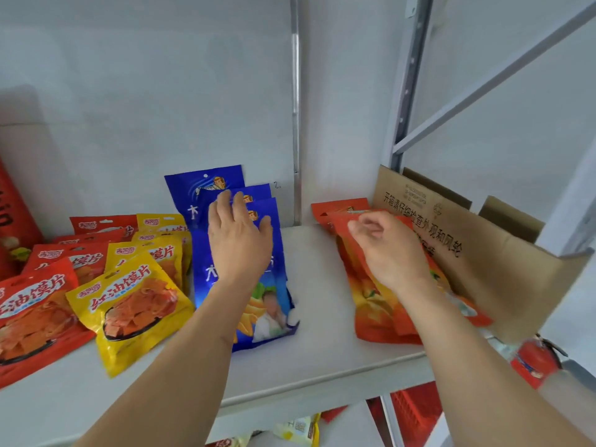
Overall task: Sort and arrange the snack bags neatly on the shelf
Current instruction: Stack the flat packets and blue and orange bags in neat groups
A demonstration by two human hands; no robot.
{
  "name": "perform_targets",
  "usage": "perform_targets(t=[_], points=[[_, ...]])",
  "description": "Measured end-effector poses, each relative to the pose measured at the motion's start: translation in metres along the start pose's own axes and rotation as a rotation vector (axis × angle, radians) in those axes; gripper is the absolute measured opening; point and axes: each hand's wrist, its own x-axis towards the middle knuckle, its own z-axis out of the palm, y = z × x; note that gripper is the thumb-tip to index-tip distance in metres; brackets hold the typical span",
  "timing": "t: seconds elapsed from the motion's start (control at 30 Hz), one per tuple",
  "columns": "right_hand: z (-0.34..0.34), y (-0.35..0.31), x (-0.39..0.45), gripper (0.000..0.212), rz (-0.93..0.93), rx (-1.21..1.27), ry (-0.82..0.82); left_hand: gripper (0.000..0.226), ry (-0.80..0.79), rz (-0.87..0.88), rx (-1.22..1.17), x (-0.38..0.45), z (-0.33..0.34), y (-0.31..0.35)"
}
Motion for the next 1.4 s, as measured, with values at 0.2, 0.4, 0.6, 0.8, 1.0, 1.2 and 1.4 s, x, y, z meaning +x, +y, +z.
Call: perform_targets(t=[0.2,0.4,0.6,0.8,1.0,1.2,1.4], points=[[-0.035,0.078,0.003,0.061,0.132,-0.258,-0.094,0.063,-0.349,-0.337,-0.566,-0.021,0.028,0.088],[-0.025,0.108,-0.013,0.076,0.25,-0.153,-0.193,0.068,-0.596,-0.673,-0.698,-0.05,0.068,0.111],[-0.028,0.112,-0.014,0.076,0.298,-0.03,-0.18,0.054,-0.604,-0.816,-0.884,-0.052,0.078,0.121],[-0.033,0.112,-0.012,0.077,0.337,0.008,-0.175,0.023,-0.709,-0.871,-0.919,-0.047,0.074,0.129],[-0.027,0.11,-0.01,0.056,0.343,0.0,-0.071,0.03,-0.673,-0.856,-0.964,-0.043,0.073,0.106],[-0.017,0.103,0.007,0.042,0.326,-0.003,-0.006,0.054,-0.592,-0.78,-1.075,-0.044,0.076,0.079],[-0.012,0.103,0.023,0.045,0.328,0.05,-0.005,0.032,-0.559,-0.521,-0.953,-0.044,0.085,0.083]])
